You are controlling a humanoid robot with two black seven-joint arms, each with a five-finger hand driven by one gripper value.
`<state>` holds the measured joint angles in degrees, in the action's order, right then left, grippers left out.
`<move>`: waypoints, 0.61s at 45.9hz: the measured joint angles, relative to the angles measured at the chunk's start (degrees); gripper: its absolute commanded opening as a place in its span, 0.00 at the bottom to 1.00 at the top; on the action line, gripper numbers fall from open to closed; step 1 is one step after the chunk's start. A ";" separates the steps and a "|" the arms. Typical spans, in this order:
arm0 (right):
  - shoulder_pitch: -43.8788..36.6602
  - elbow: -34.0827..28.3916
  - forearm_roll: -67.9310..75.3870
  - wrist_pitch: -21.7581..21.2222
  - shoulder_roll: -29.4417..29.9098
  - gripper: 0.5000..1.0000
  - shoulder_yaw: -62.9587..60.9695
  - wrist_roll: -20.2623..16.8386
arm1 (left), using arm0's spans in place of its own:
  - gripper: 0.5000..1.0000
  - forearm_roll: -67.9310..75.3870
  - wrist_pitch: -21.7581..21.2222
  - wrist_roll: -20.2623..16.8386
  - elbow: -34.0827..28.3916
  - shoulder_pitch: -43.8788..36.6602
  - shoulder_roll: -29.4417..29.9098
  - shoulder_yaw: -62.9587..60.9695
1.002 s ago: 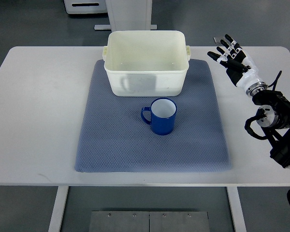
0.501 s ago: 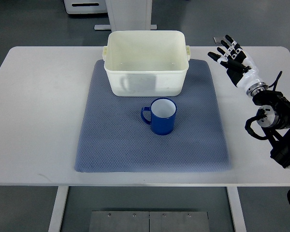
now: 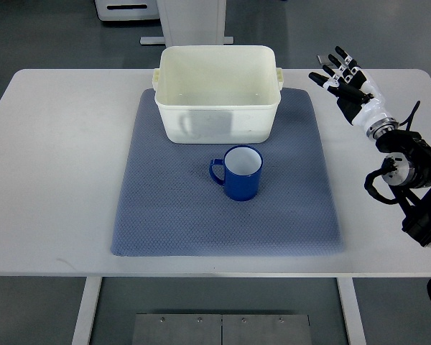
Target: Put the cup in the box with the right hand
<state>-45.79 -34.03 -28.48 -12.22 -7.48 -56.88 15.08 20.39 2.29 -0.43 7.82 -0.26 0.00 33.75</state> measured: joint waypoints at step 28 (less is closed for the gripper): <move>-3.61 -7.75 -0.15 -6.32 -1.47 1.00 5.45 1.77 | 1.00 0.00 -0.01 0.00 0.00 0.00 0.00 0.00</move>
<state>-49.40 -41.79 -28.63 -18.54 -8.95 -51.44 16.85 20.39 2.28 -0.43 7.82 -0.26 0.00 33.75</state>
